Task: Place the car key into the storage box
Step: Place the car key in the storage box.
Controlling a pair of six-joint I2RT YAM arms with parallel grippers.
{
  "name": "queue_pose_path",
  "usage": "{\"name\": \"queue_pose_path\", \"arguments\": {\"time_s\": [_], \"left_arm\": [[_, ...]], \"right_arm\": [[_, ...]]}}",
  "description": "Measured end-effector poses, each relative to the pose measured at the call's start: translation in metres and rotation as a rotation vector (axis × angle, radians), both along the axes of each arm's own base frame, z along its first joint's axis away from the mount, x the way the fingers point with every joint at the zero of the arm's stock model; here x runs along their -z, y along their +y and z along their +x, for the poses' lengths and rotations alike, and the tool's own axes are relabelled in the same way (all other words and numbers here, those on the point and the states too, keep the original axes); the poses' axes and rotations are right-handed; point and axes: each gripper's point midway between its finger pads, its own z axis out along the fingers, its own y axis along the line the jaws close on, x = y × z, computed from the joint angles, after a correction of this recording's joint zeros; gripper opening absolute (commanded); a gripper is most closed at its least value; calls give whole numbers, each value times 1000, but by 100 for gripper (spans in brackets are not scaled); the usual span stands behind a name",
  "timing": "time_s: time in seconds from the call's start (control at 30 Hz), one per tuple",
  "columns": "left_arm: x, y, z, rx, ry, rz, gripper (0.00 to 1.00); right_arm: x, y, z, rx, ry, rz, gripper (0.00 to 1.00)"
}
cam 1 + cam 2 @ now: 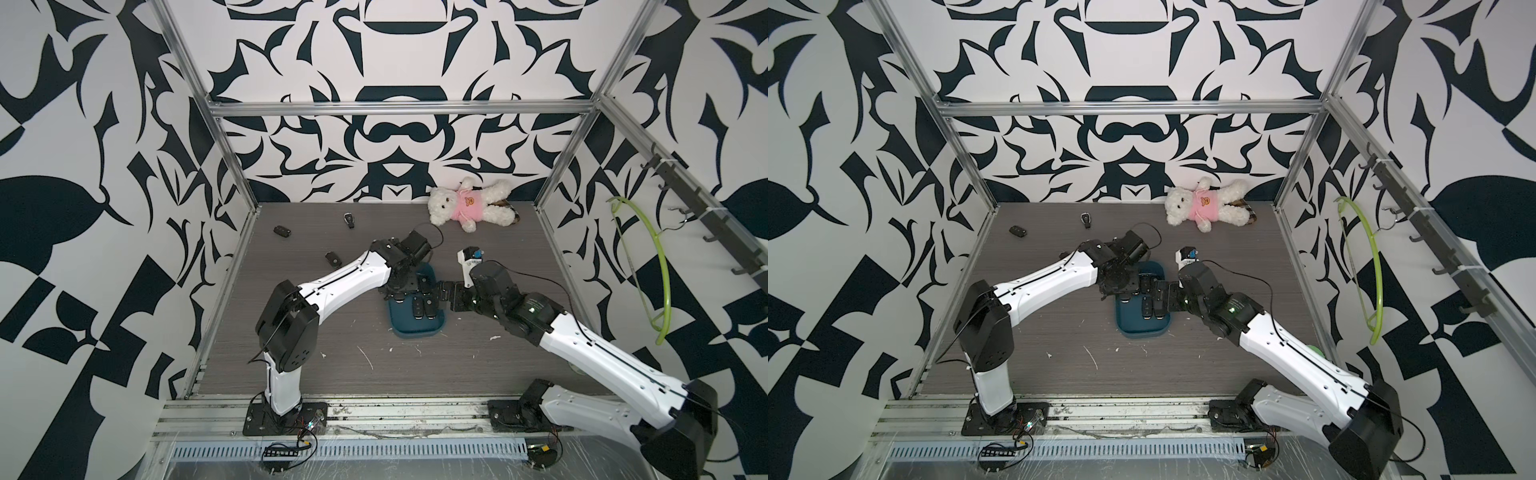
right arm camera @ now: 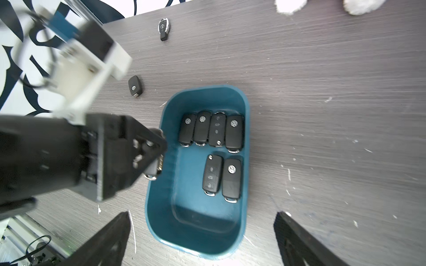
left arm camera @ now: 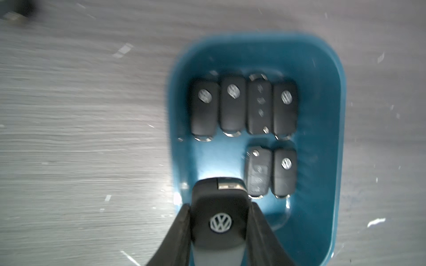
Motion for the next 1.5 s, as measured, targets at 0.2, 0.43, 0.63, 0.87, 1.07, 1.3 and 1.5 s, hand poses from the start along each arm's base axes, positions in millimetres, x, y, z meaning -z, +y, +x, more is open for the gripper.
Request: {"name": "queue_pose_path", "arguments": {"time_s": [0.2,0.43,0.63,0.87,1.07,1.3,1.5], "left_arm": [[36,-17,-4,22,55,11,32],[61,-27,0,27,78,8,32],[72,-28,0,27,83,14,32],[81,-21,-1,19,96,35,32],[83,-19,1,13,98,36,34],[86,-19,1,12,101,39,37],[86,-19,2,9,100,38,45]], "right_arm": [[4,-12,-12,10,5,-9,100],[3,-21,-19,26,3,-9,100],[4,-24,-21,43,9,-3,100],[3,-26,-22,51,9,1,100],[7,-25,-21,52,24,-8,100],[12,-24,-20,52,36,-19,100],[16,-22,-18,52,46,-27,100]]}}
